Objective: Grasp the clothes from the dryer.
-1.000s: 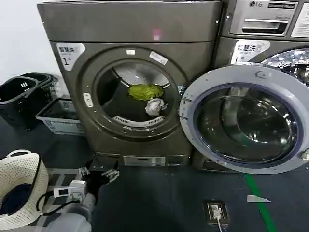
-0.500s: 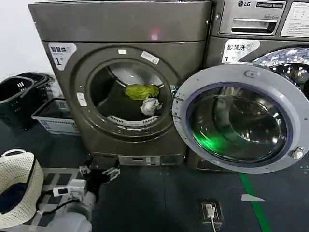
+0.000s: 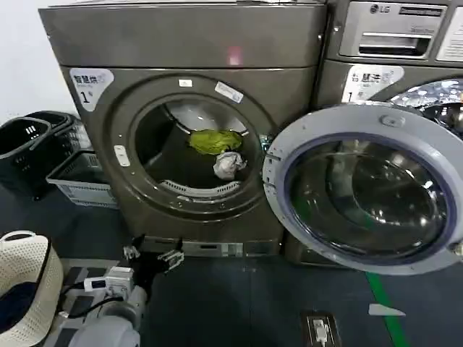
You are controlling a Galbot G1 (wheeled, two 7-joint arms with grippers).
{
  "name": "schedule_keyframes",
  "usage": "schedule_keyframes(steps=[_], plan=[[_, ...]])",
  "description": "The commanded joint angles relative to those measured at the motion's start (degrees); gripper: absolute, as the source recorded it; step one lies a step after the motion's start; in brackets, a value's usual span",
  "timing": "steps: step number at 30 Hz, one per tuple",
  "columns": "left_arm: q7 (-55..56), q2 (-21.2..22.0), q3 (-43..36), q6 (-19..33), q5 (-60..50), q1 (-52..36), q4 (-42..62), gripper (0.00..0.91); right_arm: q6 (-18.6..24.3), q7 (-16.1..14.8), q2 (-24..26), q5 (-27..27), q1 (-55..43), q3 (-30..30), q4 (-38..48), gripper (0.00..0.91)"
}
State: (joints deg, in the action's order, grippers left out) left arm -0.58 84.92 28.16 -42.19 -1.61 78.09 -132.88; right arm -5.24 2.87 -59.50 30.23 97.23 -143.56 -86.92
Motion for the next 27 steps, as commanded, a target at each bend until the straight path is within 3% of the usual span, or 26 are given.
schedule_keyframes(steps=[1, 27], plan=[[0.1, 0.2, -0.3, -2.8, -0.2, 0.0, 0.7, 0.907, 0.3, 0.0, 0.0, 0.0, 0.0, 0.0, 0.0, 0.907], [0.7, 0.8, -0.9, -2.8, 0.2, -1.0, 2.8, 0.907, 0.1, -0.2, 0.0, 0.0, 0.4, -0.4, -0.2, 0.907]])
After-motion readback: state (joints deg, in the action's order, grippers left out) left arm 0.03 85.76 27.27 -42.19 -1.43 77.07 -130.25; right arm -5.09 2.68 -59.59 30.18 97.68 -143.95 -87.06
